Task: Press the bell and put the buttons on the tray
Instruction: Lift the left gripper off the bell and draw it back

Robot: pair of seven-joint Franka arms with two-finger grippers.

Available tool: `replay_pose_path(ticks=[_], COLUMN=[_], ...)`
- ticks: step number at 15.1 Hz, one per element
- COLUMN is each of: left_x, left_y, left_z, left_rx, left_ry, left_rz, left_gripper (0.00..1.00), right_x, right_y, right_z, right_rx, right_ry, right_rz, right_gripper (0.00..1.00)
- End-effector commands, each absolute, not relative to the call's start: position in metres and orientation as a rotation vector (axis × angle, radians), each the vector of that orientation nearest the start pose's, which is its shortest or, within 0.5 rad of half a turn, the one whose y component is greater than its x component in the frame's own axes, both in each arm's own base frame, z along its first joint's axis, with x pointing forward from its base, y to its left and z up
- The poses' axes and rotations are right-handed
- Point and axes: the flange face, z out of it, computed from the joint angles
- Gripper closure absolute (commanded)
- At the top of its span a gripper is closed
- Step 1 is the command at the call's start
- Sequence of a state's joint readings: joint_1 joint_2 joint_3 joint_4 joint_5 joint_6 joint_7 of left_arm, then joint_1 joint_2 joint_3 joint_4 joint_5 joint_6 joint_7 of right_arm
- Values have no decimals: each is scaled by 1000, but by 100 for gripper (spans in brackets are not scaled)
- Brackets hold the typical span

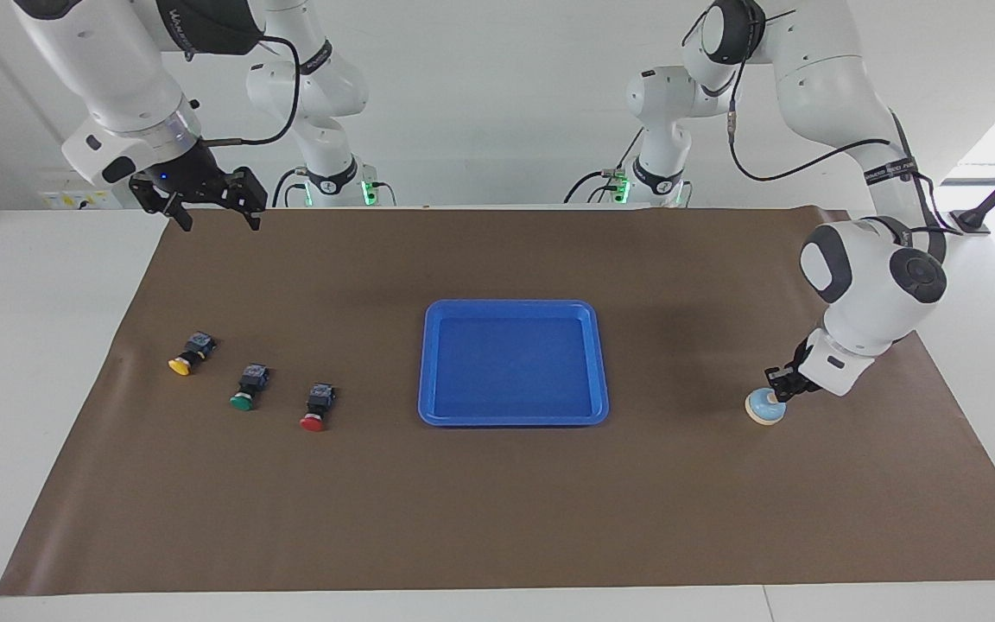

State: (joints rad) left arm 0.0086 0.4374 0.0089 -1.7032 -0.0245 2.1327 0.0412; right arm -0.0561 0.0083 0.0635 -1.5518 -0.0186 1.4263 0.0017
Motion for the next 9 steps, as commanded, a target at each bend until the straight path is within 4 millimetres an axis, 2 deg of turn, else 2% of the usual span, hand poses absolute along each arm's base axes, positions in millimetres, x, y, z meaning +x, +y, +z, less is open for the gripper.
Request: replay_pose_path(ticks=[1,5,6,8,9], left_x=[653,653,654,655,650], left_y=[8,9,10,14,15], left_z=[317,319,324,355,384], left_rx=[-3152,-3151,-3152,-3150,-3150], left_ry=[-4,-6,-5,-8,-7], left_rz=[-20,-3,12,48,38], left_gripper=[100,100,100,100,100], right_x=[540,540,540,540,540], right_y=[0,1,1,1,1], right_z=[616,616,616,616,616], right_rx=[-3136,-3136,-3136,-3136,-3136], right_ry=[-26,-29,-29,-29,-29], right_rz=[214,214,214,214,214], right_gripper=[0,0,0,0,0])
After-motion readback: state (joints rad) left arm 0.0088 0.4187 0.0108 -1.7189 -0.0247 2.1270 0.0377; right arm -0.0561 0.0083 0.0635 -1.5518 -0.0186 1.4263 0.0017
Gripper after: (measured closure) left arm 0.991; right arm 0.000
